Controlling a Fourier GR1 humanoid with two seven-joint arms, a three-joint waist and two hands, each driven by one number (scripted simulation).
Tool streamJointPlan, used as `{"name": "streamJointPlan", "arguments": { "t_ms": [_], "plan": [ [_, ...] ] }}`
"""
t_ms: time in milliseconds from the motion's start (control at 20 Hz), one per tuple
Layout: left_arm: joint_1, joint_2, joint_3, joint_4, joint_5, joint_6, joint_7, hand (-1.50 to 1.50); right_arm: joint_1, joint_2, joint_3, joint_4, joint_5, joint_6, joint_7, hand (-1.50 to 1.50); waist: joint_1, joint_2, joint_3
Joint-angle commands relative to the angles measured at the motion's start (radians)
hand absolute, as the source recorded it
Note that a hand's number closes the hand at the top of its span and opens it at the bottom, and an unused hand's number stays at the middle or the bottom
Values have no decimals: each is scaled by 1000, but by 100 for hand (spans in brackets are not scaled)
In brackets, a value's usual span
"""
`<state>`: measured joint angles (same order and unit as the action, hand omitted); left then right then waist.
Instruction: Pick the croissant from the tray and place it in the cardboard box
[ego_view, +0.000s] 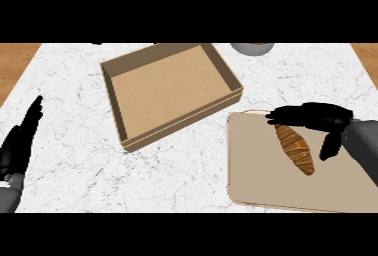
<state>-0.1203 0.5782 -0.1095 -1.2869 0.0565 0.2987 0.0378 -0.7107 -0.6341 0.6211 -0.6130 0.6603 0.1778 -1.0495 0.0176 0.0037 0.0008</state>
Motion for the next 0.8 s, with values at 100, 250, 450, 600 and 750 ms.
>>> {"name": "streamJointPlan", "arguments": {
  "t_ms": [100,250,450,600,750],
  "plan": [
    [43,-25,-15,-69,-32,33,47,0,4,-10,5,-66,-35,107,-160,-150,-3,-7,0],
    [24,-56,-5,22,-42,25,-28,0,25,-31,15,-67,-38,91,-185,-150,-13,-2,-1],
    [29,-2,59,6,-3,-46,-29,0,58,-64,57,-97,31,38,-134,-150,-11,-3,-1],
    [64,-72,14,-66,-76,30,23,0,25,-12,25,-33,61,43,-68,-150,-4,-2,0],
    [50,-9,72,-82,-42,-45,52,0,70,-29,30,-82,75,65,-44,-150,-9,-4,0]
  ]
}}
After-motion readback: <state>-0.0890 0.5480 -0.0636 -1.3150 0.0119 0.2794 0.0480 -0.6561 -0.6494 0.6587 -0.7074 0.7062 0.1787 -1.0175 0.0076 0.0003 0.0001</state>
